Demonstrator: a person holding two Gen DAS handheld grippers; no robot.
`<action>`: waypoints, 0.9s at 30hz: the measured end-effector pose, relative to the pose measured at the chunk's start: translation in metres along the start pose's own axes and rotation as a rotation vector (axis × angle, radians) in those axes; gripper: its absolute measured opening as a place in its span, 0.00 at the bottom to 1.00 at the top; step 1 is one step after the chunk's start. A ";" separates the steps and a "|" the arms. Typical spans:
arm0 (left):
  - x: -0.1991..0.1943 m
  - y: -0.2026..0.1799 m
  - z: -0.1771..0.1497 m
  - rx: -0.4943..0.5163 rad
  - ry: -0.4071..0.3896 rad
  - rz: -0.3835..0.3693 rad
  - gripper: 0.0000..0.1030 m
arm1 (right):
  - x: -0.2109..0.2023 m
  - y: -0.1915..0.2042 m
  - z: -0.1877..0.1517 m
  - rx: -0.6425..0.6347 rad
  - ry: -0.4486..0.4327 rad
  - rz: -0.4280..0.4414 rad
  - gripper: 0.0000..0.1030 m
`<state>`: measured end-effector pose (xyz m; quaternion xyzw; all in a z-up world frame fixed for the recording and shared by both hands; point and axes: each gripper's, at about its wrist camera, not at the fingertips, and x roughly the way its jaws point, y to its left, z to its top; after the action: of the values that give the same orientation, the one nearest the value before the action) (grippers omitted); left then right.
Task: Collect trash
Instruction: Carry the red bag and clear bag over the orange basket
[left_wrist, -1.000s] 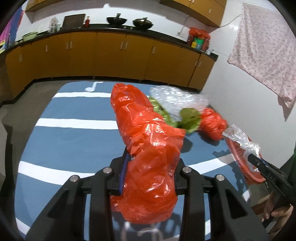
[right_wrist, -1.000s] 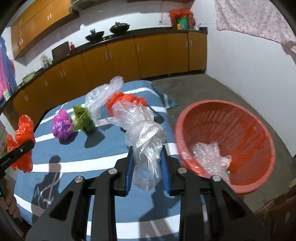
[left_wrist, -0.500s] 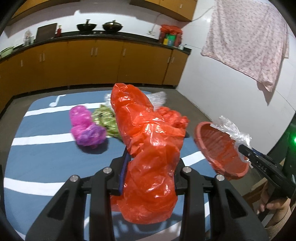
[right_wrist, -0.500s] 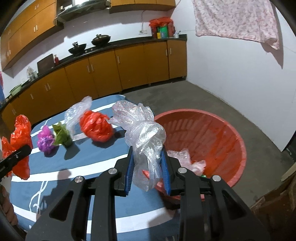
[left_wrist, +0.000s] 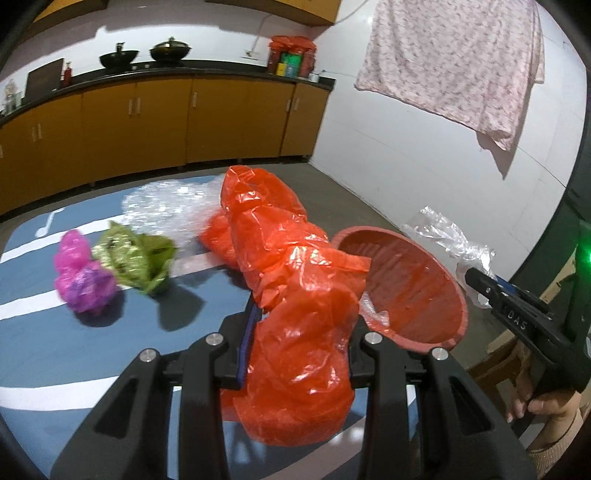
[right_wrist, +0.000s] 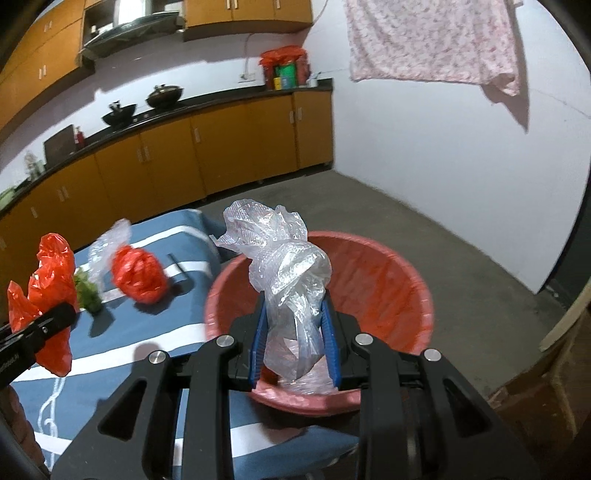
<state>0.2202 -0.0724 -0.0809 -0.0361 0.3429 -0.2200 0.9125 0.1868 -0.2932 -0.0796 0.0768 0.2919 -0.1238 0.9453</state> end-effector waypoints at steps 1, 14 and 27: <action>0.005 -0.006 0.002 0.006 0.004 -0.010 0.34 | -0.002 -0.002 0.001 0.001 -0.009 -0.020 0.27; 0.073 -0.081 0.015 0.130 0.054 -0.130 0.34 | 0.009 -0.039 0.013 0.067 -0.046 -0.108 0.27; 0.121 -0.098 0.019 0.160 0.118 -0.163 0.35 | 0.029 -0.050 0.017 0.125 -0.037 -0.105 0.27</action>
<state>0.2761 -0.2141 -0.1192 0.0222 0.3734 -0.3217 0.8698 0.2052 -0.3504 -0.0856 0.1177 0.2699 -0.1927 0.9360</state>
